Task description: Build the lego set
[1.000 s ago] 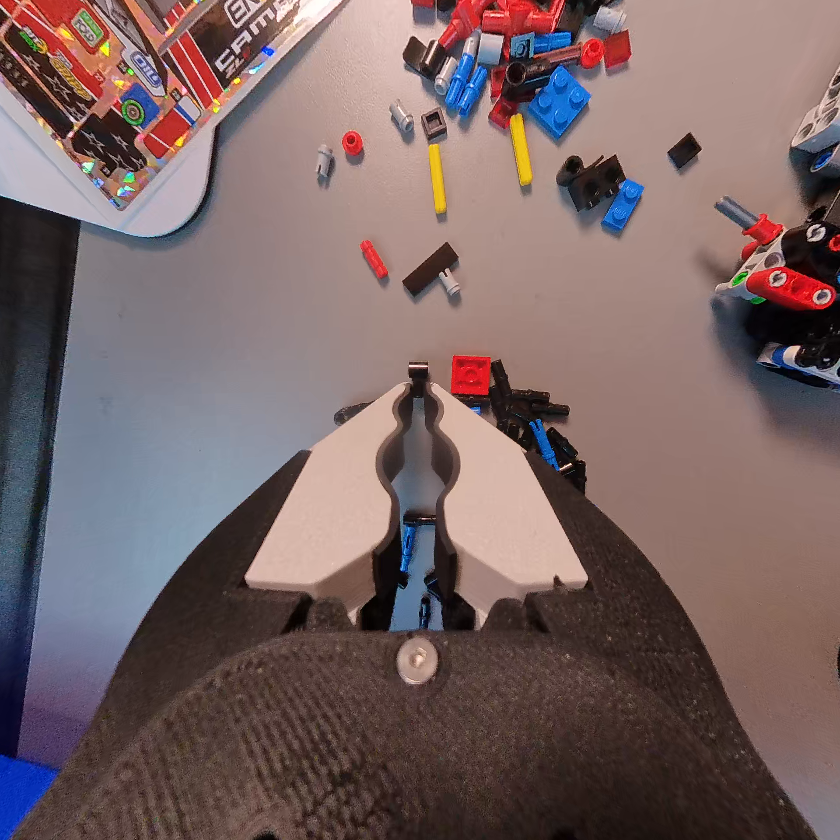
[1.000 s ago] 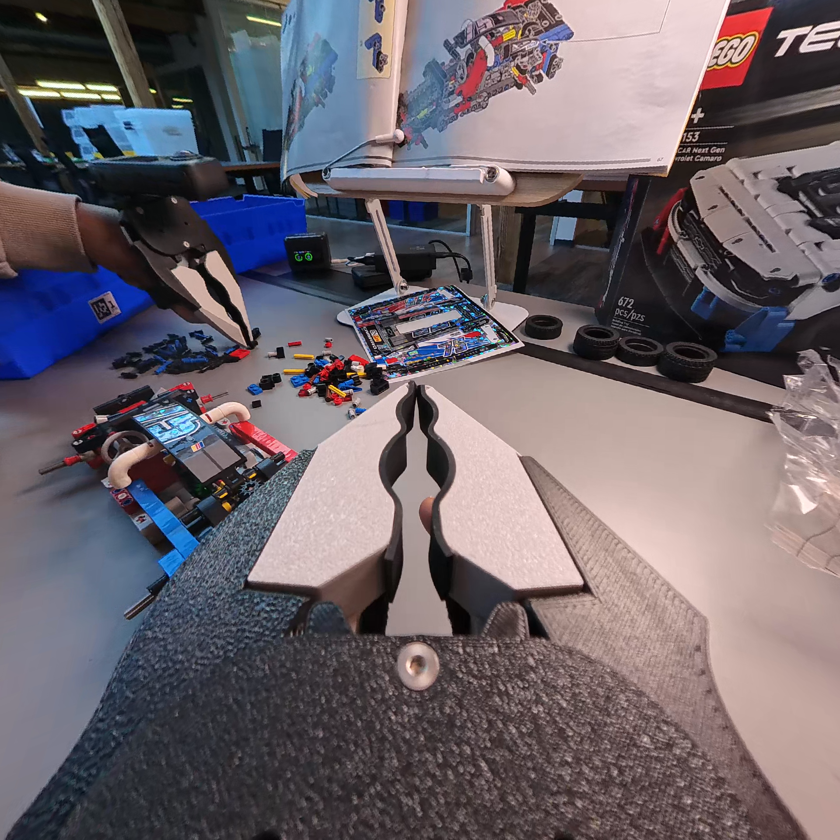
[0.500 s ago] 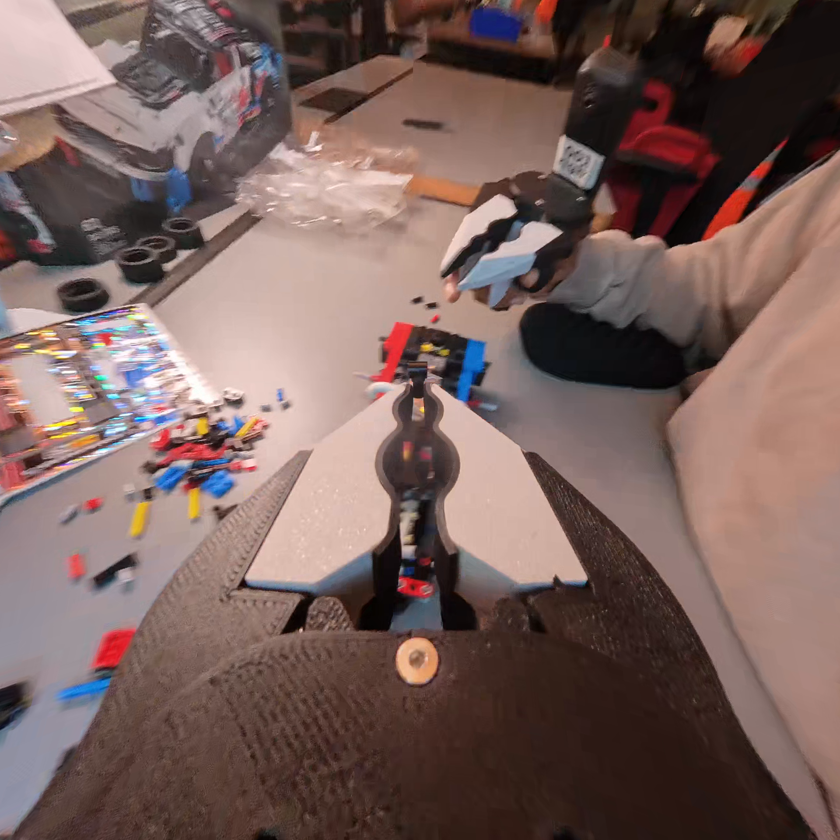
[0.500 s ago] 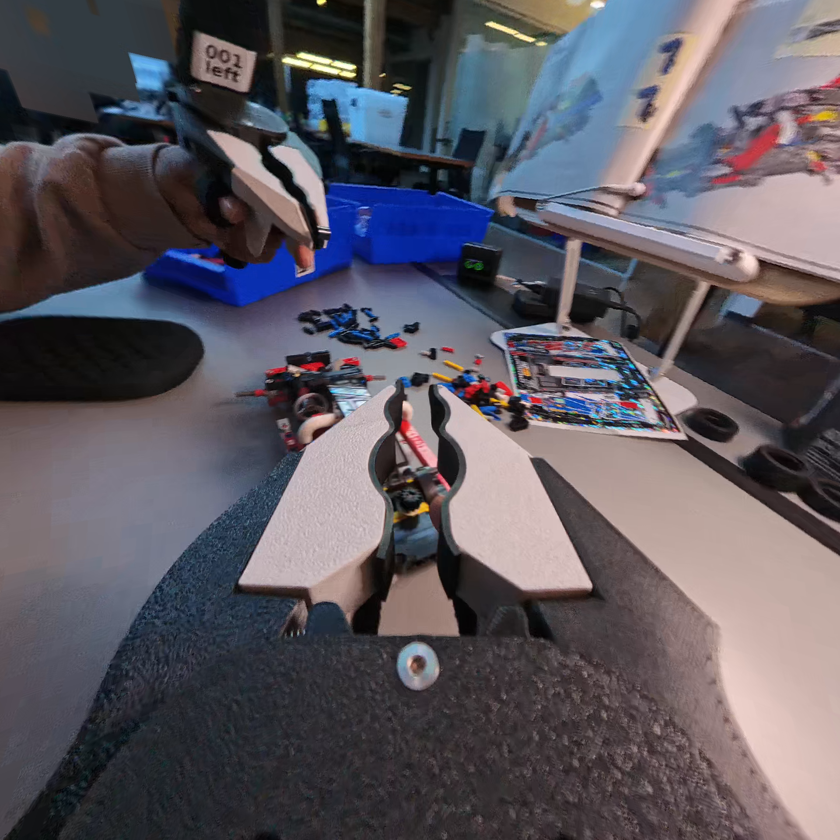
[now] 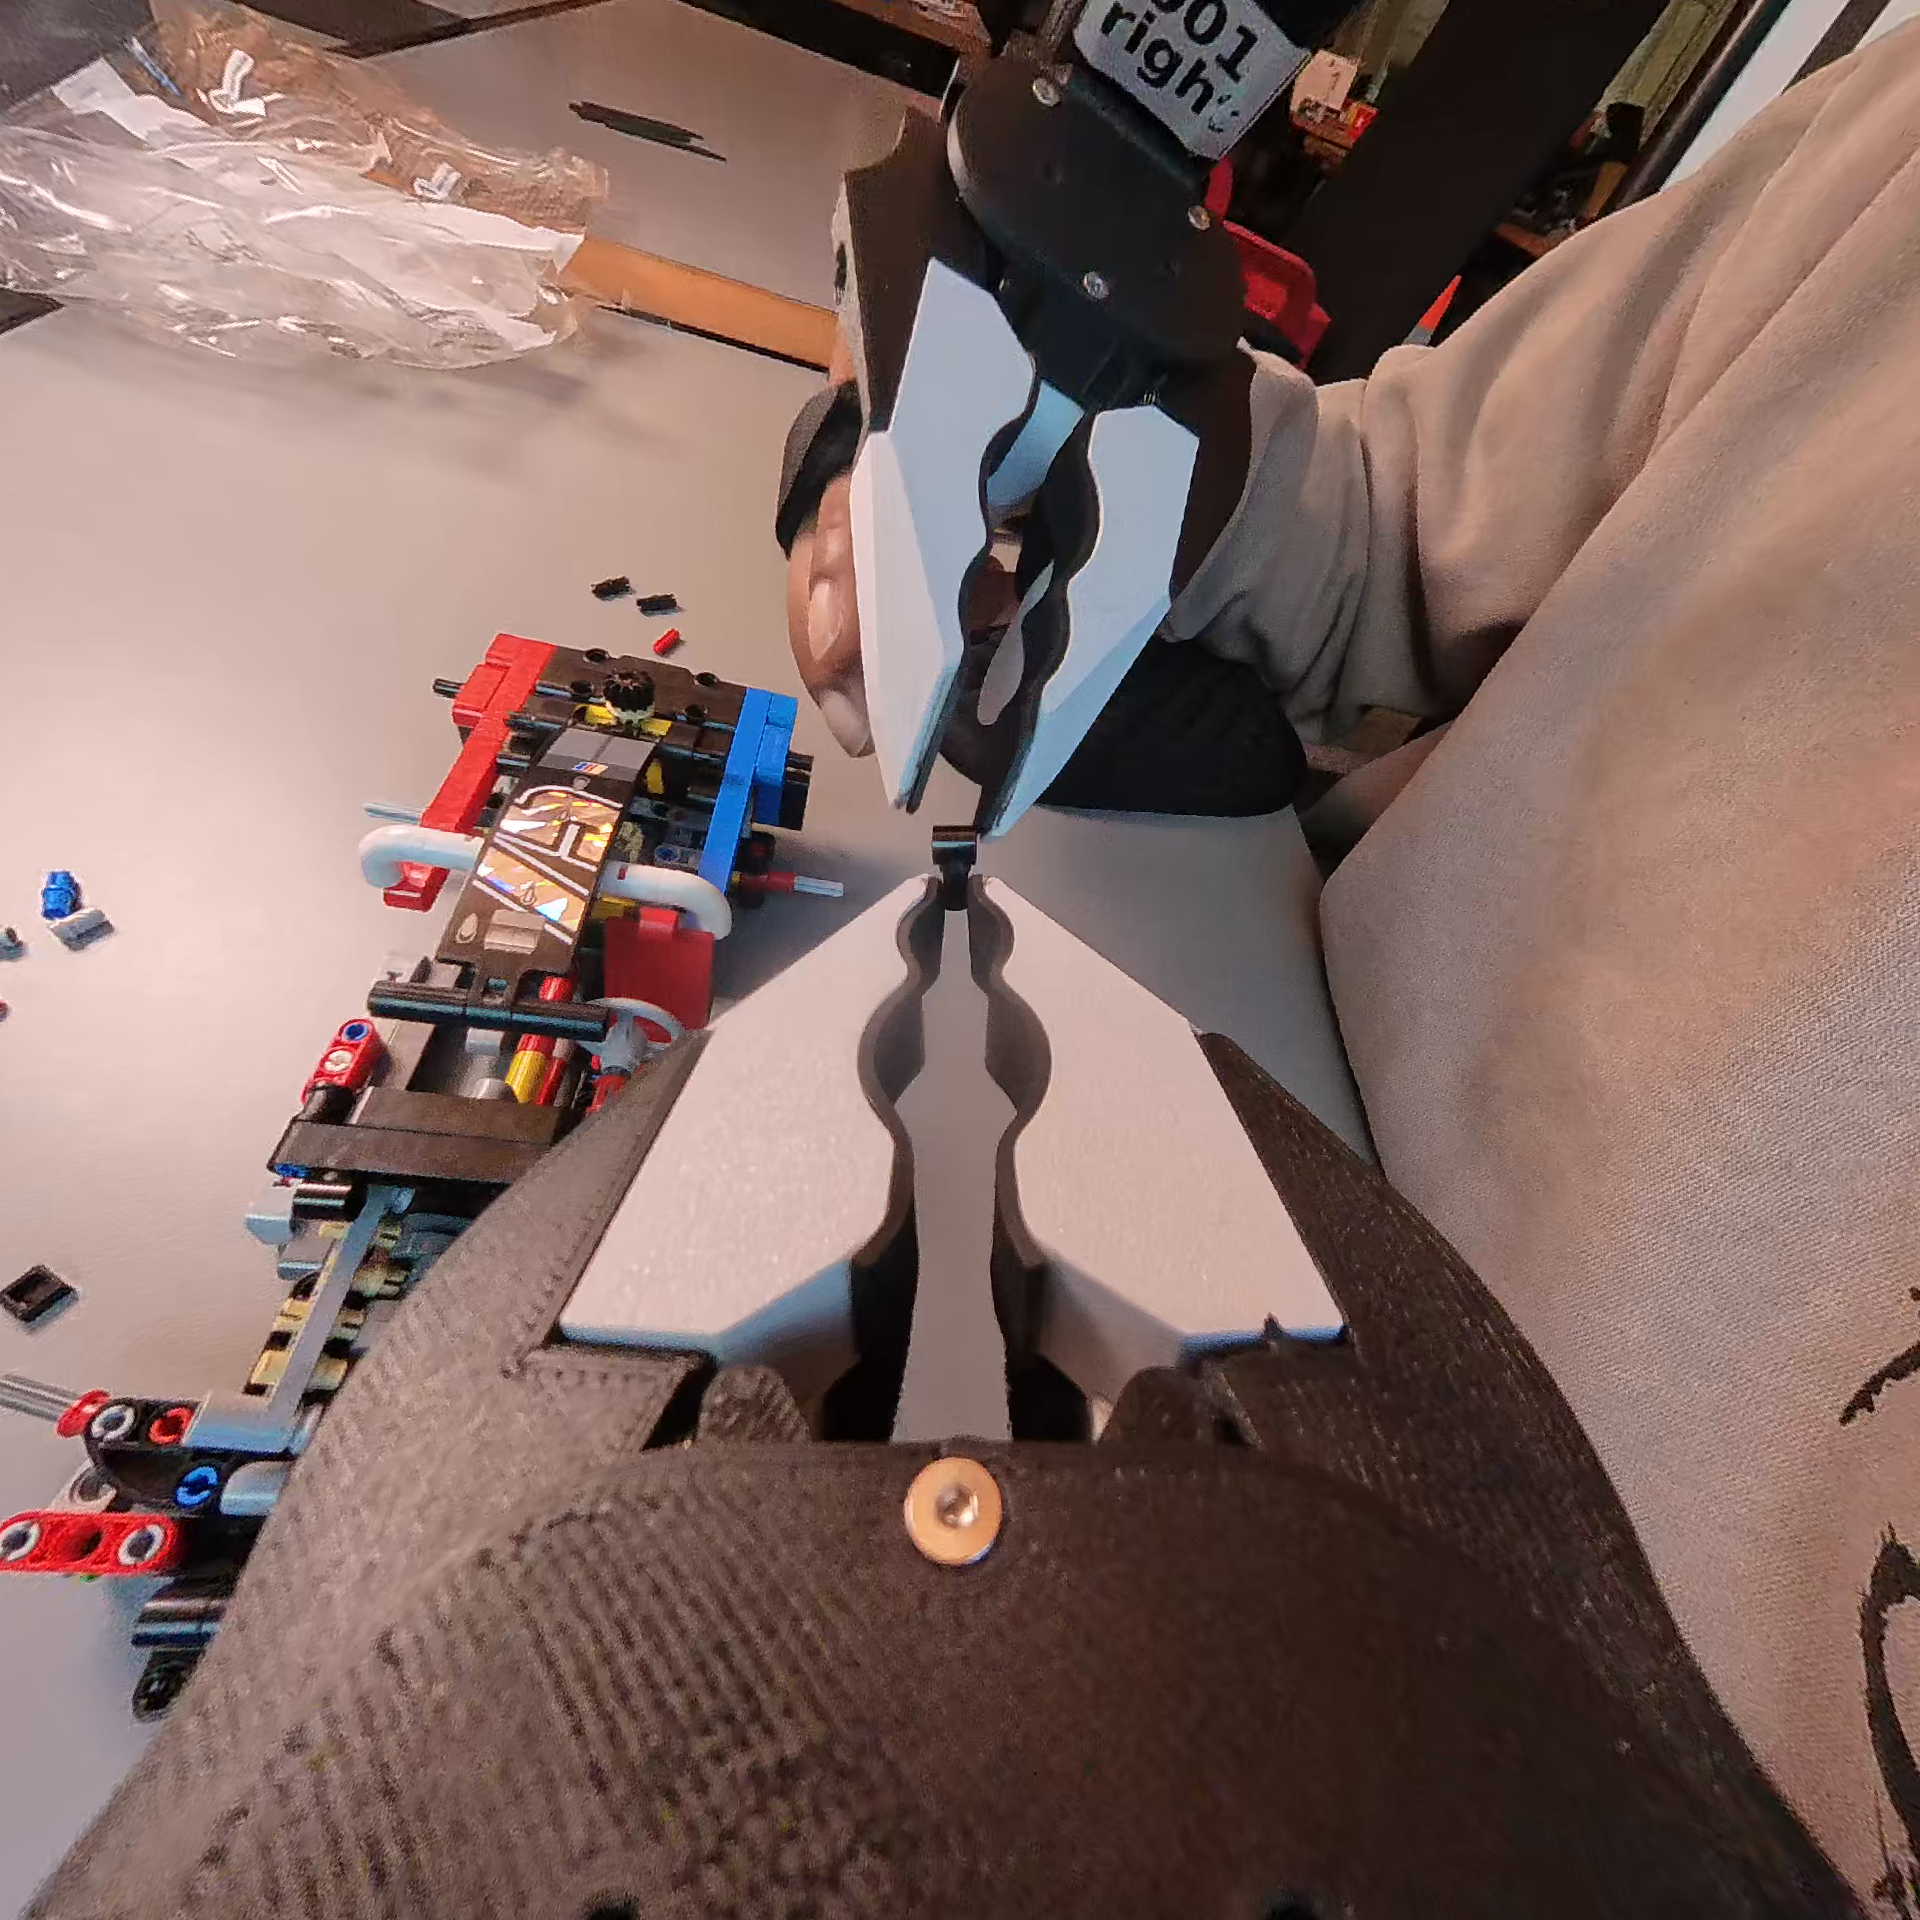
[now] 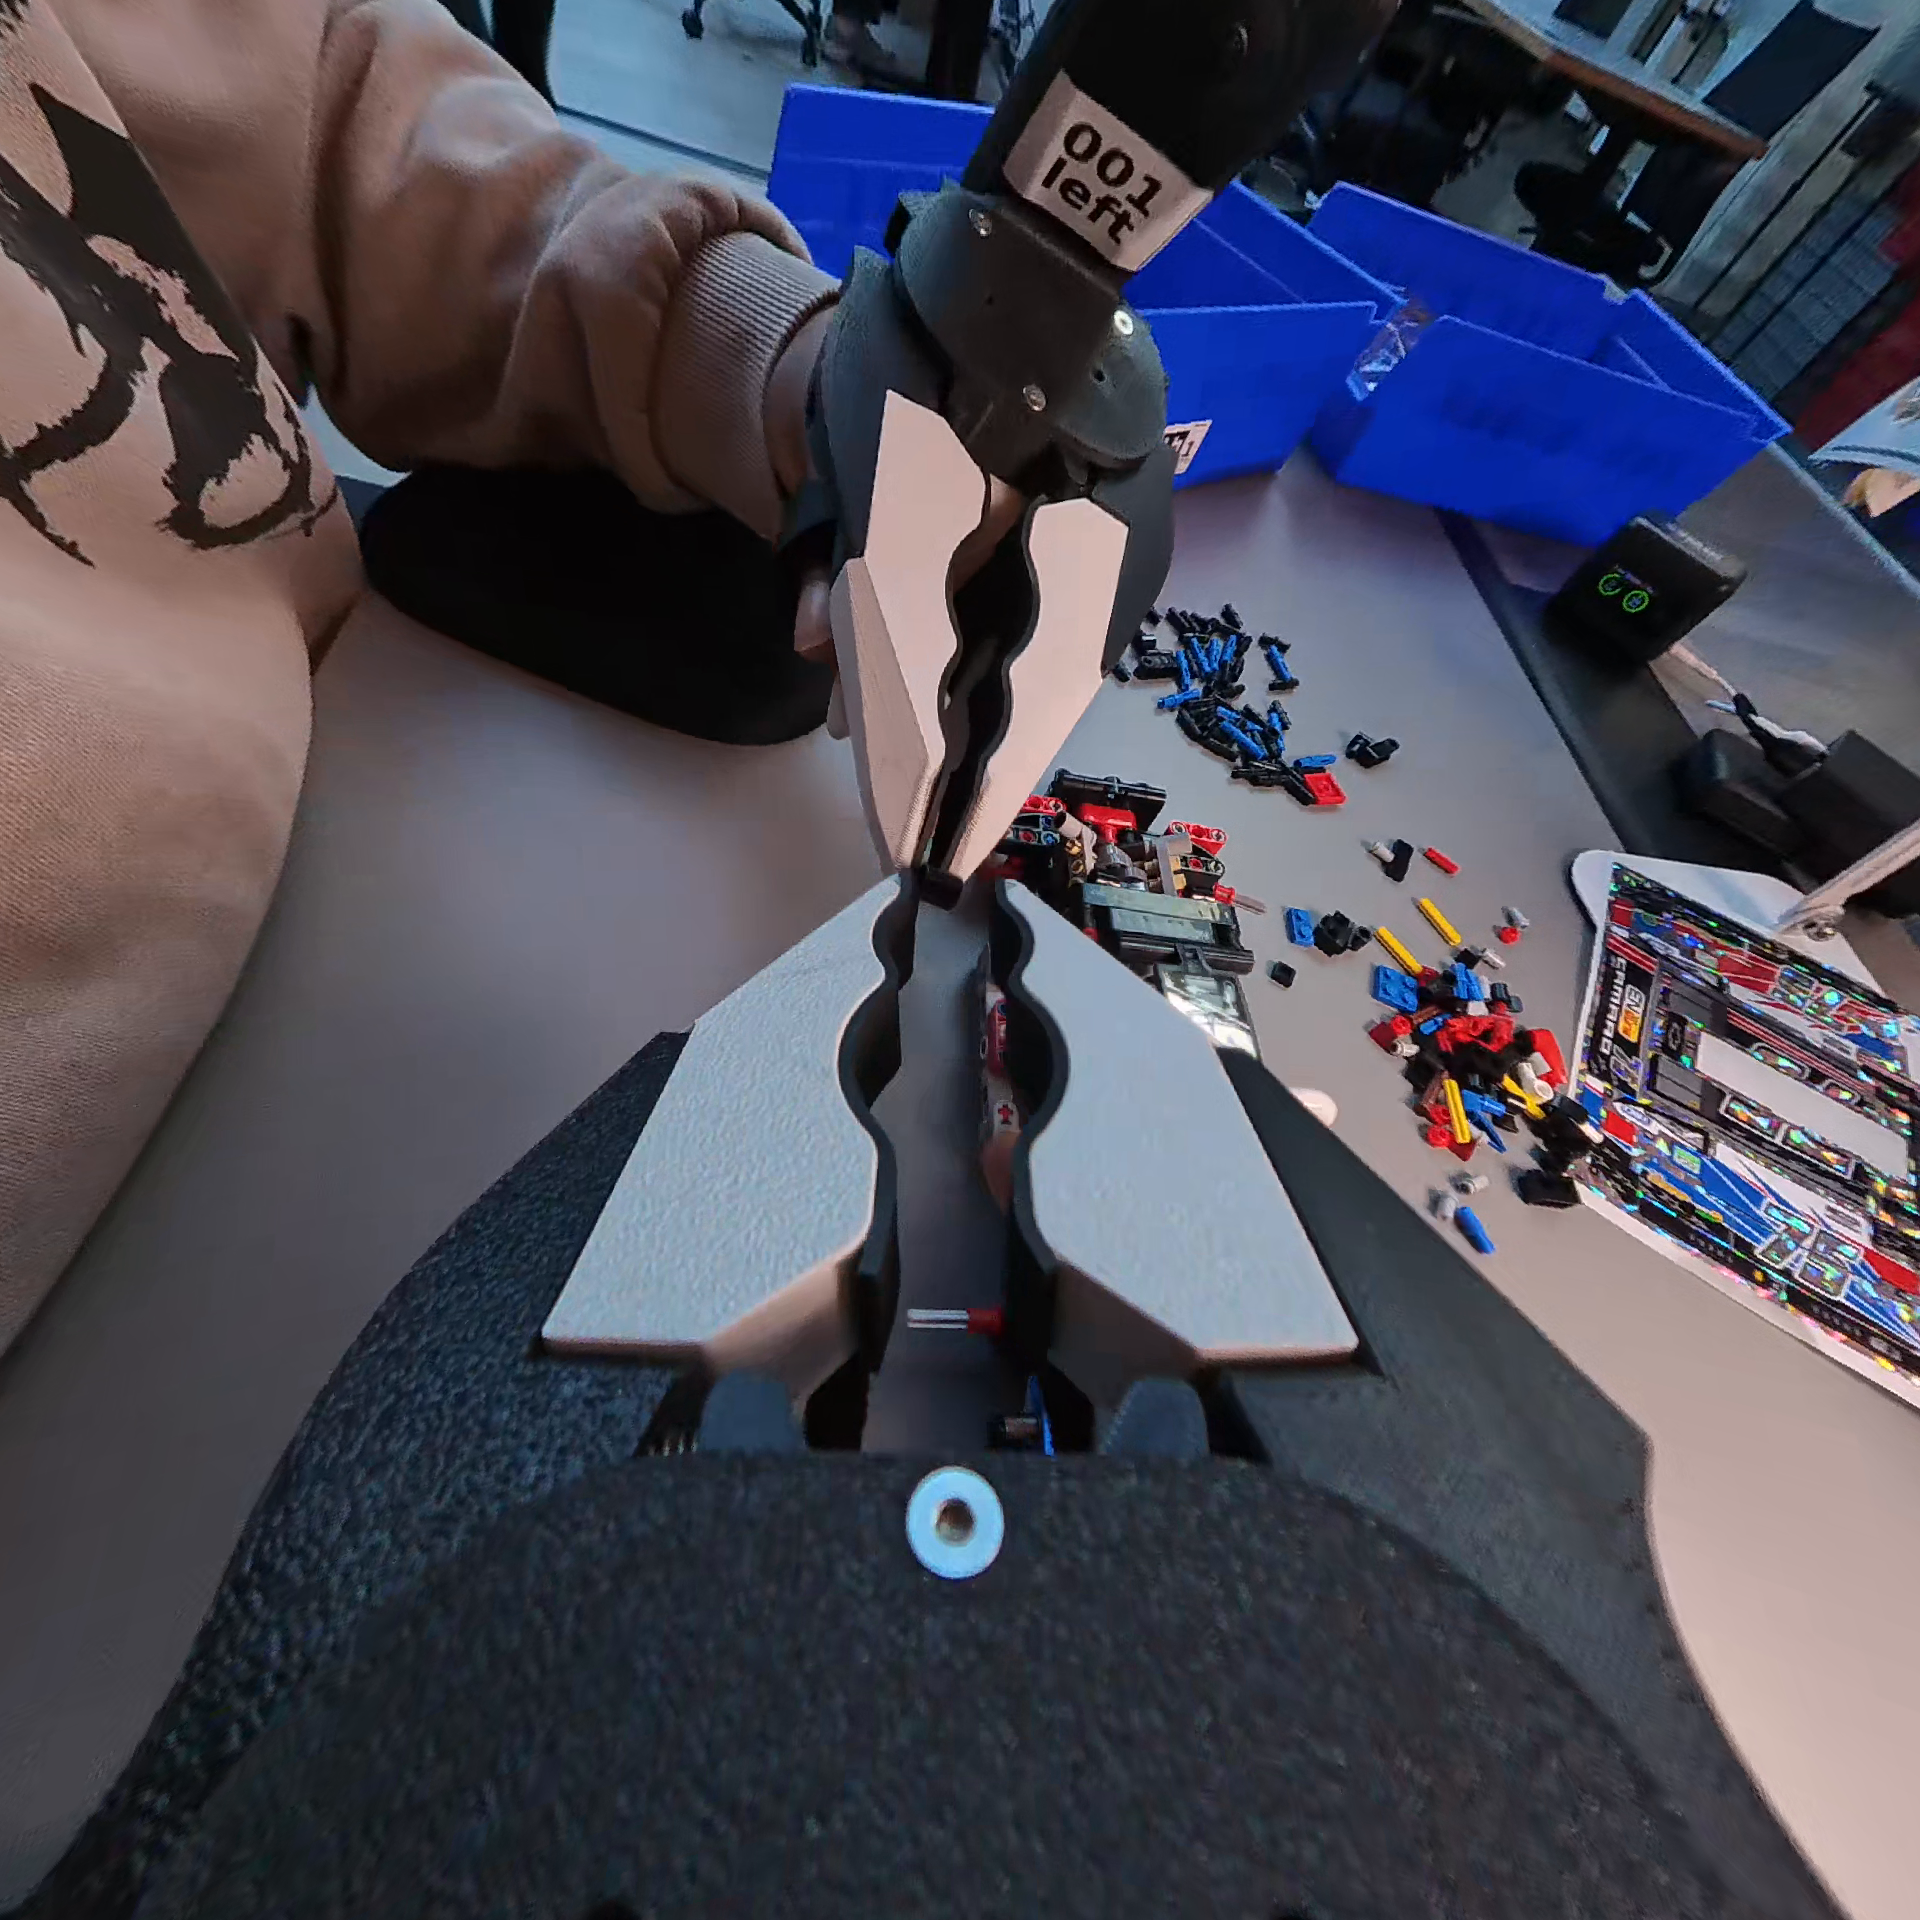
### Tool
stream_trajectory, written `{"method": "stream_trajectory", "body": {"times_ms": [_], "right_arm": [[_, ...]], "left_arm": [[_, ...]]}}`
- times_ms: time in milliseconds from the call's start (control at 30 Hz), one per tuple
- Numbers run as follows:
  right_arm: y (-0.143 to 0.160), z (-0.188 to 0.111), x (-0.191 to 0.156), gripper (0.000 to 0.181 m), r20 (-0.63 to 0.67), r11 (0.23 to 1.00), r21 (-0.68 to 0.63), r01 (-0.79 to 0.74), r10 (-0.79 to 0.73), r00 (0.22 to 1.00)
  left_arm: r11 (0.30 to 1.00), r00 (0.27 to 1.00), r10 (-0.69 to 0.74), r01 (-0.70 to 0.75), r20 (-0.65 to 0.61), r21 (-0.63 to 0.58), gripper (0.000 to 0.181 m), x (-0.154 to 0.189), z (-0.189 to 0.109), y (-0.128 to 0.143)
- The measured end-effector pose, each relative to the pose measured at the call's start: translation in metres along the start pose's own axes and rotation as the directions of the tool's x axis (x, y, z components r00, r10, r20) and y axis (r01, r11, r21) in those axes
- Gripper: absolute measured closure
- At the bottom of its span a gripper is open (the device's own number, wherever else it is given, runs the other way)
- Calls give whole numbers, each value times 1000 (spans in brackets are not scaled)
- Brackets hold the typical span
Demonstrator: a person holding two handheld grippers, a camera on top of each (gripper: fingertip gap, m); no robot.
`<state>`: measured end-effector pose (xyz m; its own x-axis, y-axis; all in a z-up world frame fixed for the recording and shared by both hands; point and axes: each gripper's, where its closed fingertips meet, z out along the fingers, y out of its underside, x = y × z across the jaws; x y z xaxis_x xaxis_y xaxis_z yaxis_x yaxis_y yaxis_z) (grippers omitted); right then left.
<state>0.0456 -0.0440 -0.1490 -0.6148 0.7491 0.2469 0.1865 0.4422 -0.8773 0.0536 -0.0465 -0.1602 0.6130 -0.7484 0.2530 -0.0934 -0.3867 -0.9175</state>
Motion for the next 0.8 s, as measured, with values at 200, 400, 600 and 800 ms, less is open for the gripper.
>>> {"method": "stream_trajectory", "body": {"times_ms": [200, 400, 600, 800], "right_arm": [[-3, 0, -6, 173, 37, 998, 9, -55, 55, 998], [-2, -2, -9, 175, 74, 993, 12, -121, 120, 990], [-2, -67, 58, 176, -188, 989, 45, -142, 148, 971], [145, -130, 127, 176, -523, 863, -187, -469, 317, 791]], "left_arm": [[997, 996, 78, -77, 31, -14, 179, 5, 4, -1], [989, 987, 145, -145, 65, -16, 179, 7, 5, -5], [986, 943, 166, -167, 287, -20, 155, -29, -29, -15], [998, 781, 47, -63, 622, 5, 156, -92, -131, -14]]}}
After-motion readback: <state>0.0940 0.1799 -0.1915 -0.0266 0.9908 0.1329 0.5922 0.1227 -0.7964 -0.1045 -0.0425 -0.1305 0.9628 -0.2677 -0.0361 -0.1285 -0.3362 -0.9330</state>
